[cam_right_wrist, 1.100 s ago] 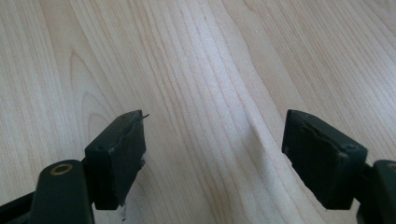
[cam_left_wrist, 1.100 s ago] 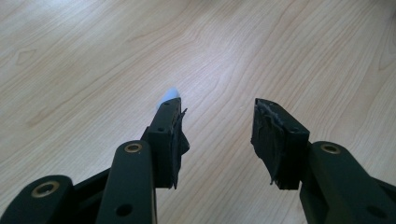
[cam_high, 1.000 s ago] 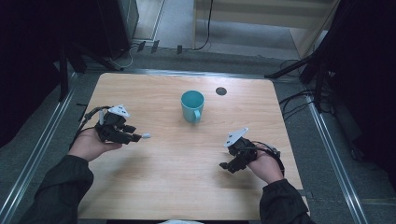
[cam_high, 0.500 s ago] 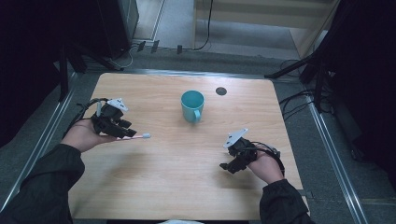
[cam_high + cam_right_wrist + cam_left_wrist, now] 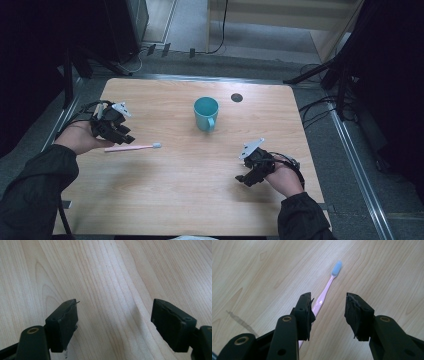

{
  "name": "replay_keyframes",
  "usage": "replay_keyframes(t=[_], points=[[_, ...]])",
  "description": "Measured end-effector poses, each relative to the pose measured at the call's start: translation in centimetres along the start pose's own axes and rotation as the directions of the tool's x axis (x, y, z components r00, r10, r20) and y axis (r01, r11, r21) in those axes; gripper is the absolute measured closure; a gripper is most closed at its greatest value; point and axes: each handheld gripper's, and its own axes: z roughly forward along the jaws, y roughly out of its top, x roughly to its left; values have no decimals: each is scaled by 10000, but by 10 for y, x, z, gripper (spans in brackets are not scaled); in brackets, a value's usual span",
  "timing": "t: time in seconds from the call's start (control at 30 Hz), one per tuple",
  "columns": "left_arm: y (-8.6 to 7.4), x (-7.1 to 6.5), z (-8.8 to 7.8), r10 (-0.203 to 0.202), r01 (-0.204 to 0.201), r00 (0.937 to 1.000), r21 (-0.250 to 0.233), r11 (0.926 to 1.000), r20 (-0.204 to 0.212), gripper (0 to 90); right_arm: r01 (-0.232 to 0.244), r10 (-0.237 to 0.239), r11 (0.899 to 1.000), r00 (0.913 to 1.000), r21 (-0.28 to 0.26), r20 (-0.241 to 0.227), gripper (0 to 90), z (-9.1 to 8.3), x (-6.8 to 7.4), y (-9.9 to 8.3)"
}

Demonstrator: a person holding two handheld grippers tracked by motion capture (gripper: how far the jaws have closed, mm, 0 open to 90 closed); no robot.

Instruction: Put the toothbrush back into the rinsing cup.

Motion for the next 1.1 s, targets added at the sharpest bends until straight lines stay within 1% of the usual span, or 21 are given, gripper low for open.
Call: replay_keyframes(t=[0.03,0.07,0.1,0.13,0.23,0.27,0.3,0.37,0.53,0.57,0.63,0.73,0.87,0.93,1.0,1.03,1.1], points=[[0,0,0,0,0,10000,0,10000,0,564,0,0,10000,10000,0,0,214,0,0,0],[0,1,0,-20,20,10000,112,9999,22,564,-2,2,10000,10000,18,-6,214,0,0,0],[0,2,0,48,-47,10000,168,9998,-46,564,-3,3,10000,10000,27,-14,214,0,0,0],[0,4,0,125,-123,9999,321,9994,-67,565,4,-4,10000,10000,42,-25,214,0,0,0],[-2,7,3,242,-238,9997,549,9982,-55,559,9,-9,10000,10000,76,-29,214,1,1,0],[-3,9,4,429,-423,9990,682,9968,-79,559,9,-9,10000,10000,76,-29,214,1,1,0],[-4,10,5,494,-486,9987,694,9964,-95,561,34,-34,10000,10000,83,-28,214,0,0,0],[-5,13,8,656,-643,9978,970,9932,-107,571,6,-5,10000,10000,100,-52,214,1,1,0],[-4,16,15,713,-699,9974,1328,9887,-57,592,-19,20,9999,9999,99,-121,216,1,1,0],[-3,17,16,873,-857,9962,1472,9854,-43,594,-33,34,10000,9999,92,-118,216,1,1,0],[-2,17,20,1063,-1035,9943,1749,9791,-69,599,-62,63,10000,9999,71,-107,216,0,1,0],[-2,17,26,1132,-1101,9936,2005,9735,-39,608,-96,97,9999,9999,60,-90,216,0,0,0],[-2,18,37,1263,-1233,9920,2388,9632,25,617,-108,109,9999,9999,51,-122,216,0,1,0],[-2,19,41,1365,-1359,9905,2434,9604,144,625,-78,79,10000,9999,20,-101,217,0,1,0],[-2,18,44,1313,-1320,9912,2472,9599,193,635,-98,98,10000,9999,10,-102,218,0,1,-1],[-1,18,45,1289,-1319,9913,2487,9596,284,640,-111,111,9999,9999,4,-112,218,0,0,-1],[-1,17,48,1326,-1361,9907,2544,9575,313,643,-127,127,9999,9999,6,-116,218,0,0,-1]])
